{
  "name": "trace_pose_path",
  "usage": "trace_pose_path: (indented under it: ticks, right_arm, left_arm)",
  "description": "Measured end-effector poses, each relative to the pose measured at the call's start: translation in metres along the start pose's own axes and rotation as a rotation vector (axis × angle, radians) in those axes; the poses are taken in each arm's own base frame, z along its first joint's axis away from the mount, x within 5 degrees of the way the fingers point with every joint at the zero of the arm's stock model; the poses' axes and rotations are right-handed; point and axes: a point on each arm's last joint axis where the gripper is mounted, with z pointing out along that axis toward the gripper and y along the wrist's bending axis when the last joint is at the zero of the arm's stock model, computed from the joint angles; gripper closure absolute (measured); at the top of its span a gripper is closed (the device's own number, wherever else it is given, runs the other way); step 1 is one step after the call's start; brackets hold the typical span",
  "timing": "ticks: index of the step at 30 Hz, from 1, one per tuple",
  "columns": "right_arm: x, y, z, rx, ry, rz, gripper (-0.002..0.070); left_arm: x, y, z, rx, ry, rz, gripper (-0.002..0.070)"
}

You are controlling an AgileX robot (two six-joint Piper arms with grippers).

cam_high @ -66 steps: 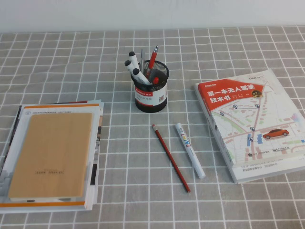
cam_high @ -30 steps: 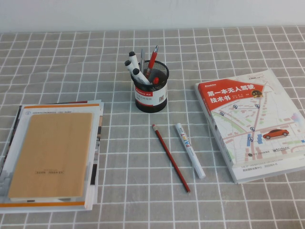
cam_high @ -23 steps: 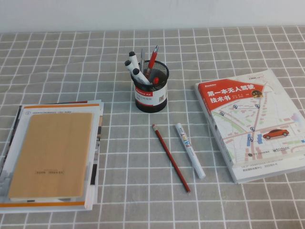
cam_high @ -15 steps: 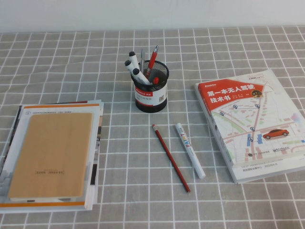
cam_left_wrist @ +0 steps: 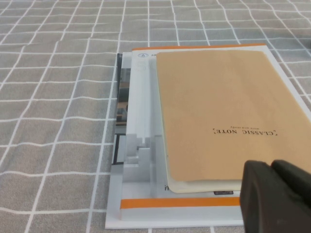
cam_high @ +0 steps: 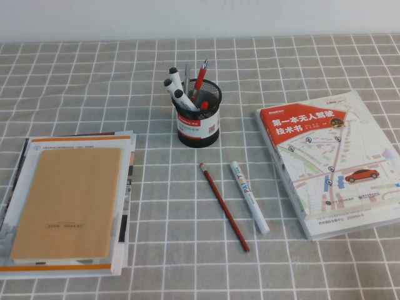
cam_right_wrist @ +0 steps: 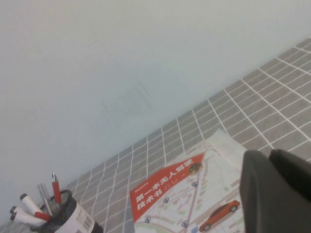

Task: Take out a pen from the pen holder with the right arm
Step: 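Take a marker out of the pen holder and lay it on the table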

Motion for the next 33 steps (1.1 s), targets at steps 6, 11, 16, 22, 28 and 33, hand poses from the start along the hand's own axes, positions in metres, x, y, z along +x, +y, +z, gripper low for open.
trace_pose_path:
  ticks: [6,11,16,22,28,33]
  right_arm:
    - [0.002,0.006,-0.001,-0.015,0.087,0.026,0.0689]
    - [-0.017,0.031,0.001,-0.041,0.229,0.006,0.0689]
    - [-0.034,0.052,0.012,-0.033,0.423,-0.109,0.0689]
    - [-0.047,0.068,0.036,-0.028,0.602,-0.215,0.0689]
    - [-0.052,0.074,0.066,-0.041,0.694,-0.310,0.0689]
    - [-0.051,0.077,0.093,-0.052,0.762,-0.333,0.0689]
  left_arm:
    - [0.000,0.000,0.000,0.000,0.000,0.000,0.0678]
    - [0.000,0.000,0.000,0.000,0.000,0.000,0.0678]
    - [0.000,0.000,0.000,0.000,0.000,0.000,0.0678]
    - [0.000,0.000,0.000,0.000,0.000,0.000,0.0678]
    - [0.000,0.000,0.000,0.000,0.000,0.000,0.0678]
    - [0.000,0.000,0.000,0.000,0.000,0.000,0.0678]
